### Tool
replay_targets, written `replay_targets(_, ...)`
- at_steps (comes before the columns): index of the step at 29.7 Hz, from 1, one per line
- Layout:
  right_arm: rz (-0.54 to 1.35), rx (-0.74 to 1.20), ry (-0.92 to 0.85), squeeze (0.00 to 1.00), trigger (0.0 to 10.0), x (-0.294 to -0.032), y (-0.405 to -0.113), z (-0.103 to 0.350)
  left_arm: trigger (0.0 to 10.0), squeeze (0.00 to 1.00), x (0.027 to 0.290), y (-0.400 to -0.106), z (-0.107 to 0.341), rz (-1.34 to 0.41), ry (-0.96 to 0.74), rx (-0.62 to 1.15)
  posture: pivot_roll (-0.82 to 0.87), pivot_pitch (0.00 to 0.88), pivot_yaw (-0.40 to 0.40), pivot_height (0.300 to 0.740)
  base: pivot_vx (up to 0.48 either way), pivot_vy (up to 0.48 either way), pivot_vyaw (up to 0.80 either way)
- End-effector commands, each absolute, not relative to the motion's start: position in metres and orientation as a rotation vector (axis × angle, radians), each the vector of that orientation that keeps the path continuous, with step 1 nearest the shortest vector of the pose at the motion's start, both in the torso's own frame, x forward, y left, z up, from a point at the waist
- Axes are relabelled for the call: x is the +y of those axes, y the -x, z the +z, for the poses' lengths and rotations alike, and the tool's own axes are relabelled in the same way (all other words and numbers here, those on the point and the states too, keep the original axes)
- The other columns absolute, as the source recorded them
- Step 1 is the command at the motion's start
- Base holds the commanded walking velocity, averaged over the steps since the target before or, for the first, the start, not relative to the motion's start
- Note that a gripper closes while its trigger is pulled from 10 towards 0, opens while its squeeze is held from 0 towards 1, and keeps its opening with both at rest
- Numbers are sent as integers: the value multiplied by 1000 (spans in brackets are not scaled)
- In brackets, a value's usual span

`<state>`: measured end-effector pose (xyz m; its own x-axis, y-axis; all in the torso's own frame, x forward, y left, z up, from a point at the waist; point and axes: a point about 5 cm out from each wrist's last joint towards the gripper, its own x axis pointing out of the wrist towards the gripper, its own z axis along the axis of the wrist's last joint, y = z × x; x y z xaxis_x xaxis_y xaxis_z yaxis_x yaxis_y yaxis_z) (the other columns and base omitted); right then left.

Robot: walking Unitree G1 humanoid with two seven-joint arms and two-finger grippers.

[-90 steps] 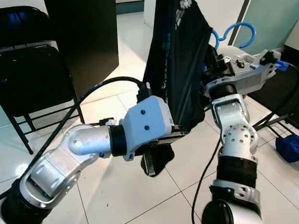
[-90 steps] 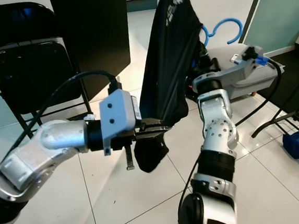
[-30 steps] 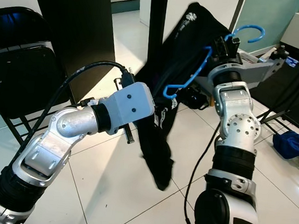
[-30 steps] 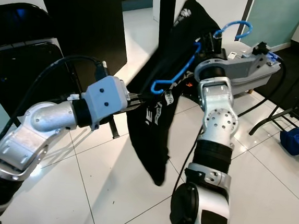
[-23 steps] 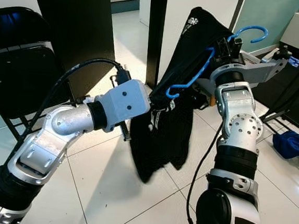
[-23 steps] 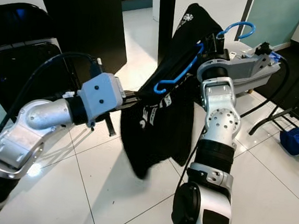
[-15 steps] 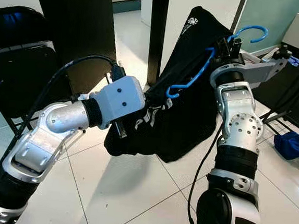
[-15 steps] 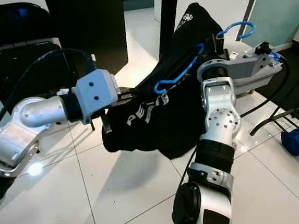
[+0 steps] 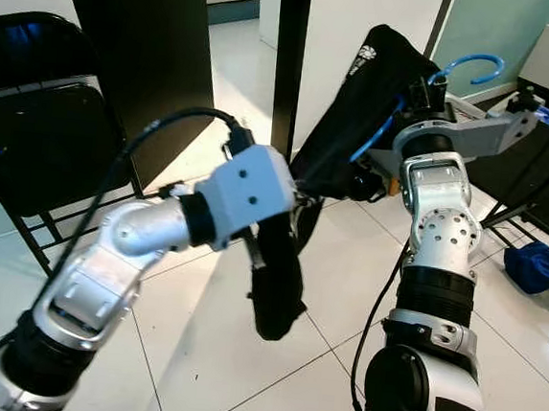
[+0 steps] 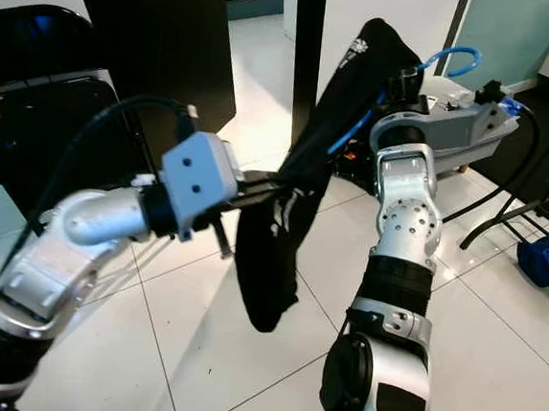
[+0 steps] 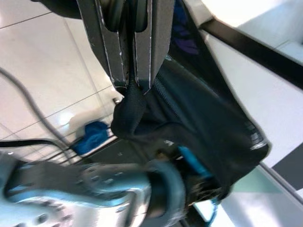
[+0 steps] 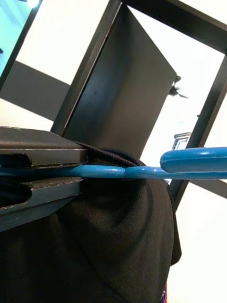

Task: Hang hanger

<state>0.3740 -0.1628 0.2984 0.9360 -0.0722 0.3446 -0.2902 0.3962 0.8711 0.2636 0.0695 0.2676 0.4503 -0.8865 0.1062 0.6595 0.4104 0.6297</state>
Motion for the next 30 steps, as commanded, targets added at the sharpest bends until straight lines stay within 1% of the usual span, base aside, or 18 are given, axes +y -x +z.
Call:
replay_targets(1, 139, -399, -1170, 0, 10000, -164, -374, 309, 10000, 0, 67, -259, 266, -1040, -550, -463, -8, 23, 23, 740, 0, 0, 0)
replay_targets(3, 141, -394, -1157, 0, 10000, -162, -374, 308, 10000, 0, 63, -258, 266, -1053, -538, -468, -8, 22, 24, 740, 0, 0, 0)
replay_targets(4, 140, -375, -1103, 0, 10000, -158, -374, 306, 10000, 0, 61, -258, 266, -1055, -534, -469, -9, 21, 25, 740, 0, 0, 0)
replay_targets(5, 140, -375, -1103, 0, 10000, -158, -374, 306, 10000, 0, 61, -258, 266, -1055, -534, -469, -9, 21, 25, 740, 0, 0, 0)
replay_targets(8, 222, -242, -870, 0, 10000, -122, -374, 293, 10000, 0, 58, -260, 267, -1052, -529, -472, -18, 17, 30, 740, 0, 0, 0)
replay_targets(9, 222, -242, -870, 0, 10000, -122, -374, 293, 10000, 0, 58, -260, 267, -1052, -529, -472, -18, 17, 30, 740, 0, 0, 0)
replay_targets(10, 260, -208, -817, 0, 10000, -111, -372, 290, 10000, 0, 57, -261, 268, -1049, -531, -473, -18, 17, 30, 740, 0, 0, 0)
replay_targets(11, 260, -208, -817, 0, 10000, -111, -372, 290, 10000, 0, 57, -261, 268, -1049, -531, -473, -18, 17, 30, 740, 0, 0, 0)
replay_targets(12, 308, -170, -768, 0, 10000, -100, -369, 286, 10000, 0, 57, -261, 268, -1045, -537, -473, -18, 18, 28, 740, 0, 0, 0)
replay_targets(13, 308, -170, -768, 0, 10000, -100, -369, 286, 10000, 0, 57, -261, 268, -1045, -537, -473, -18, 18, 28, 740, 0, 0, 0)
replay_targets(15, 383, -106, -639, 0, 10000, -85, -364, 278, 10000, 0, 59, -262, 268, -1034, -548, -467, -21, 23, 27, 740, 0, 0, 0)
replay_targets(20, 388, -73, -551, 0, 10000, -82, -363, 273, 10000, 0, 60, -262, 267, -1029, -551, -460, -20, 25, 25, 740, 0, 0, 0)
replay_targets(21, 385, -21, -484, 0, 10000, -80, -365, 264, 10000, 0, 57, -262, 266, -1030, -546, -454, -20, 25, 25, 740, 0, 0, 0)
replay_targets(22, 390, 1, -467, 0, 10000, -79, -365, 261, 10000, 0, 56, -262, 265, -1031, -546, -452, -20, 25, 25, 740, 0, 0, 0)
replay_targets(27, 420, 21, -466, 0, 10000, -76, -364, 258, 10000, 0, 54, -262, 263, -1030, -555, -437, -18, 28, 18, 740, 0, 0, 0)
replay_targets(30, 438, 15, -434, 0, 10000, -82, -364, 258, 10000, 0, 51, -259, 256, -1059, -536, -392, -16, 29, 19, 740, 0, 0, 0)
